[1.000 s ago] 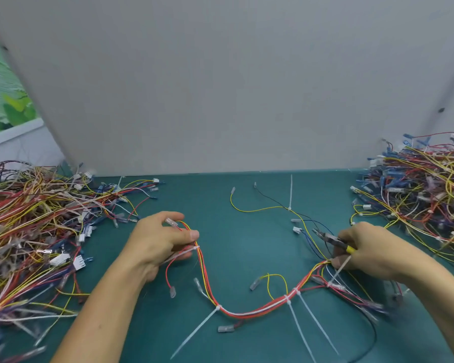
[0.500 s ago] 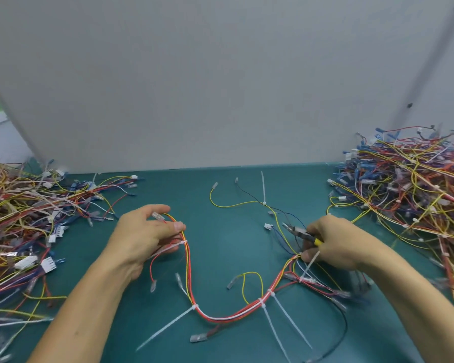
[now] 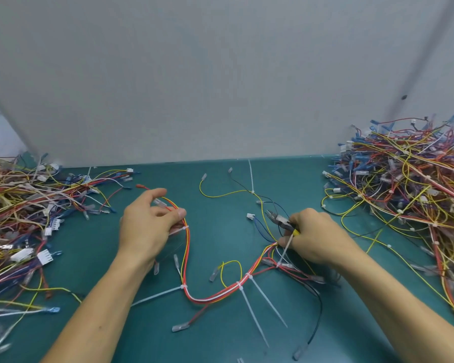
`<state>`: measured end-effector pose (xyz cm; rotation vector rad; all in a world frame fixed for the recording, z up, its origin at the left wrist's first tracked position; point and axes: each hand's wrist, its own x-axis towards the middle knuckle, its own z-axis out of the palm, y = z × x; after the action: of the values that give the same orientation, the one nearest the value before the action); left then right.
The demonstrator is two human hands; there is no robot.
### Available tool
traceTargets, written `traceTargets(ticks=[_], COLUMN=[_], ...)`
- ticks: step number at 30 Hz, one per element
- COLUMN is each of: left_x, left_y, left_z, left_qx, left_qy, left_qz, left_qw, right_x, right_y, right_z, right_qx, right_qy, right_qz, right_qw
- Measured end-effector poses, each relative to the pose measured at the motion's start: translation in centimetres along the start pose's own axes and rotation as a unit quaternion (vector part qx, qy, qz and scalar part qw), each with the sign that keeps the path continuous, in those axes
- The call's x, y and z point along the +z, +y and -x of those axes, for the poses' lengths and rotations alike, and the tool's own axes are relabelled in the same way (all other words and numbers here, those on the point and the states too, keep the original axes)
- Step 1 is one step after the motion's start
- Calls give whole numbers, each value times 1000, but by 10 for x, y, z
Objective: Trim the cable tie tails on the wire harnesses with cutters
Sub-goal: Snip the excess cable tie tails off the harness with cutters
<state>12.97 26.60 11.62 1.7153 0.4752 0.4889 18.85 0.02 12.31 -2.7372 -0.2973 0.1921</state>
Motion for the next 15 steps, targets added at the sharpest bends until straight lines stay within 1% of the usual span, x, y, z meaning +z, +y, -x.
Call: traceTargets(ticks=[4,9,12,13,15], left_x=[-3,-11,-16,-19,-24], left_y=[-3,-11,-19,-20,-21], left_z=[-2,-9,-13,-15,-18], left_qx=[-14,-33,-34,-31,-24], left_qy=[-5,-24,-22,-20,-12], left_qz=[-6,-75,-167,-217,-329], left_qw=[1000,996,985,975,944], right_x=[-4,-14,-18,-19,-20], right_y=[1,3,4,4,5], right_z=[-1,0,0,0,1], right_qx=[1,-17,-21,-19,-13], right_qy=[-29,-78,-101,-107,-114], right_qz=[-3,2,14,21,40], right_qw=[1000,997,995,994,993])
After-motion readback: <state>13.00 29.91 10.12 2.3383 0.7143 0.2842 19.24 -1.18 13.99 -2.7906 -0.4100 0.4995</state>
